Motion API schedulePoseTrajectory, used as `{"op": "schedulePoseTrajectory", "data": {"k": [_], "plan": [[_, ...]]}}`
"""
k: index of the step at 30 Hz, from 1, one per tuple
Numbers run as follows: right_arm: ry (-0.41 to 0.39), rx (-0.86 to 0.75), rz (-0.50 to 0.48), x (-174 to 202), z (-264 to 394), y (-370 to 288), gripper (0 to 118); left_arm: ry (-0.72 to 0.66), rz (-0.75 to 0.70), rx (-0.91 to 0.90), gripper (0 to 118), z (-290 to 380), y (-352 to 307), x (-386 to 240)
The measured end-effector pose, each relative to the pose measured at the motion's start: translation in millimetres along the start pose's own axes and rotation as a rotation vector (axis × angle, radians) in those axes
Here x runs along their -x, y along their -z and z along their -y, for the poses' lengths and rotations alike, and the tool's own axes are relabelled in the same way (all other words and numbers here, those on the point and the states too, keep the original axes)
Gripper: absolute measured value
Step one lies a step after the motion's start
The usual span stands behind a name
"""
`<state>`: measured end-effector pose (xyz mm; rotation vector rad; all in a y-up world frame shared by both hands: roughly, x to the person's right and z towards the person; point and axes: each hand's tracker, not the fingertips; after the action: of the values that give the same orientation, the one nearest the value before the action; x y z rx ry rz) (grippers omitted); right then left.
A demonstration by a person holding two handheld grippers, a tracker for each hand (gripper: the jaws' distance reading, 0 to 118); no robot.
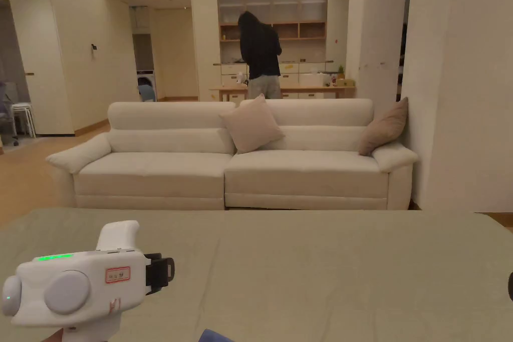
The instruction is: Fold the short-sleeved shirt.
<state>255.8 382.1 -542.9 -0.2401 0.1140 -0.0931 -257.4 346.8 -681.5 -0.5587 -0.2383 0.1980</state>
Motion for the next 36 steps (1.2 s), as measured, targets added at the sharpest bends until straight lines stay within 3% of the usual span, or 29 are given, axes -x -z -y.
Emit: {"op": "schedulePoseTrajectory", "data": {"k": [1, 2, 3, 5, 6, 8, 12, 16, 17, 19, 22, 23, 27, 31, 36], "plan": [[0.009, 0.017, -0.001, -3.0, 5.2, 12.0, 0, 0.008, -0.024, 0.058, 1, -0.6, 38.3, 7.5], [0.016, 0.036, 0.004, -4.6, 10.5, 23.4, 0, 0.029, -0.024, 0.146, 18, -0.6, 71.7, 13.1], [0.013, 0.052, 0.004, -6.0, 16.1, 35.0, 0, 0.029, -0.027, 0.223, 46, 1.5, 107.2, 19.5], [0.002, 0.092, 0.016, -9.4, 27.8, 58.3, 0, 0.0, 0.018, 0.399, 115, 12.7, 172.5, 34.8], [0.001, 0.105, 0.014, -10.4, 33.4, 67.4, 0, -0.005, 0.01, 0.415, 118, 19.6, 192.6, 41.2], [0.004, 0.14, 0.01, -13.2, 46.2, 85.2, 0, -0.032, -0.092, 0.476, 117, 32.9, 238.3, 52.9], [0.017, 0.192, 0.013, -16.2, 66.9, 108.0, 0, -0.033, -0.165, 0.584, 117, 65.2, 285.5, 72.6], [0.023, 0.23, 0.011, -16.0, 81.1, 117.4, 0, 0.029, -0.154, 0.602, 112, 93.2, 293.4, 67.6], [0.023, 0.237, 0.012, -15.9, 83.4, 117.8, 0, 0.051, -0.126, 0.598, 103, 97.4, 290.2, 61.6], [0.024, 0.249, 0.016, -16.5, 87.8, 117.7, 0, 0.222, -0.198, 0.554, 87, 103.8, 277.0, 45.5], [0.033, 0.259, 0.018, -20.6, 94.0, 115.7, 0, 0.184, -0.135, 0.533, 35, 104.0, 263.7, 36.5], [0.041, 0.262, 0.019, -21.9, 96.8, 114.2, 0, 0.184, -0.127, 0.525, 8, 104.1, 259.6, 33.4], [0.114, 0.299, 0.013, -36.4, 106.7, 103.9, 0, 0.163, -0.113, 0.517, 6, 107.9, 251.8, 23.7], [0.089, 0.315, 0.053, -58.6, 114.3, 86.0, 0, 0.075, -0.05, 0.454, 6, 104.1, 229.6, 21.0], [0.156, 0.326, 0.089, -90.7, 122.9, 74.0, 0, 0.043, 0.002, 0.319, 6, 97.7, 177.9, 15.3]]}}
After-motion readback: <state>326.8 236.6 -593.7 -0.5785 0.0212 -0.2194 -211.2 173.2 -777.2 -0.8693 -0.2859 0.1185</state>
